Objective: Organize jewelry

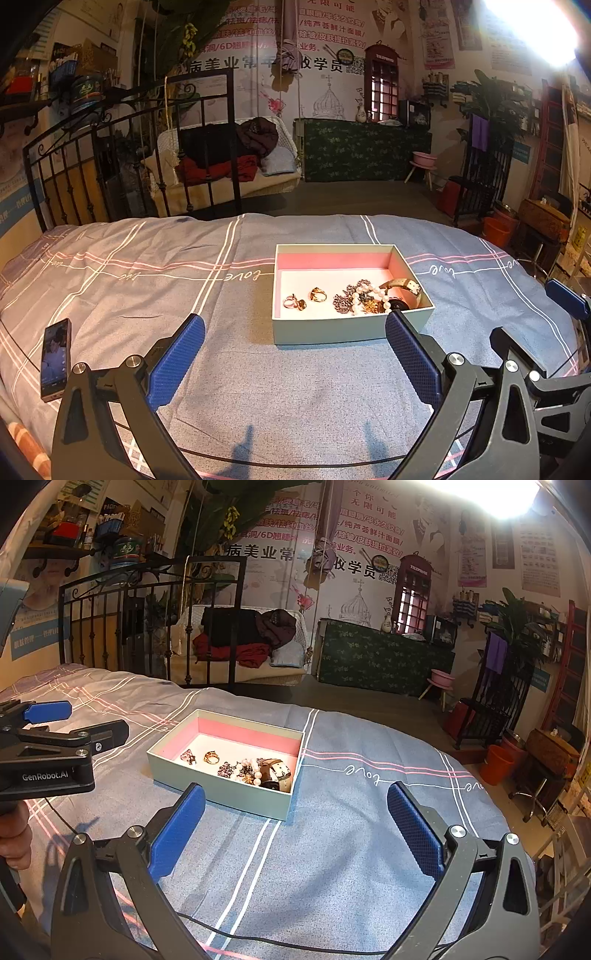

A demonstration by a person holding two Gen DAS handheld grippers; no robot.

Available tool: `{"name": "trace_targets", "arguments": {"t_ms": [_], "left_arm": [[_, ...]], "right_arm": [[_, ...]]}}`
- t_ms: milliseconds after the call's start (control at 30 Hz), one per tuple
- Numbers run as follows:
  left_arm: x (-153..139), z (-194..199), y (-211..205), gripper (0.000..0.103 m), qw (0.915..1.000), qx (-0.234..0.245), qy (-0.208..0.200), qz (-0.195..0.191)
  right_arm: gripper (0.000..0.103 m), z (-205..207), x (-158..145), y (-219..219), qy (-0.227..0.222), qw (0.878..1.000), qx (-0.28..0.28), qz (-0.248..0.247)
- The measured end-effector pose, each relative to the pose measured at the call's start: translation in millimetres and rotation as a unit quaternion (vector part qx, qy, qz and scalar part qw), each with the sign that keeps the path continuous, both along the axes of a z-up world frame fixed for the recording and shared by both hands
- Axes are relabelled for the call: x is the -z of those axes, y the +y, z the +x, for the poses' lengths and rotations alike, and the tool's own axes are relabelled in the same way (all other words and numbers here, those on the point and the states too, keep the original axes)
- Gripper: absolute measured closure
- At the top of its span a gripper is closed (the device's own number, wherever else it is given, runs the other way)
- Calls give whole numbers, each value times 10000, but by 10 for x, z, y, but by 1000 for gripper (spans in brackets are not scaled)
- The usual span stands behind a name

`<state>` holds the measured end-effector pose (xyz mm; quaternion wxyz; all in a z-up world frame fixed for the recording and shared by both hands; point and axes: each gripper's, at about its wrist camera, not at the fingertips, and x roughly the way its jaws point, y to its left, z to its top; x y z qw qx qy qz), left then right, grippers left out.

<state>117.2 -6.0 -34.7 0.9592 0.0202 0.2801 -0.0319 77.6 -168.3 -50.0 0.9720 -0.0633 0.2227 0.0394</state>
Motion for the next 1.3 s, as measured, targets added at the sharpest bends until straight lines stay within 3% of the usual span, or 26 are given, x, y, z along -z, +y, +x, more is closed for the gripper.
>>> {"name": "trace_targets", "arguments": {"t_ms": [467, 633, 767, 933, 1300], "left_arm": [[-38, -43, -45, 6, 9998, 18, -150, 140], [-86, -42, -23, 6, 9998, 159, -98, -71], [-93, -43, -48, 6, 9997, 161, -158, 95], [-157, -77, -9, 6, 9995, 121, -255, -169], [-209, -157, -85, 6, 9989, 288, -353, -77]], "right_arm": [[6, -9, -8, 11, -15, 10000, 0, -8], [6, -15, -49, 15, -37, 10000, -6, -11], [6, -16, -76, 21, -47, 10000, -12, -14], [6, -19, -139, 42, -65, 10000, -29, -32], [6, -39, -185, 36, -148, 9999, -41, -21]]}}
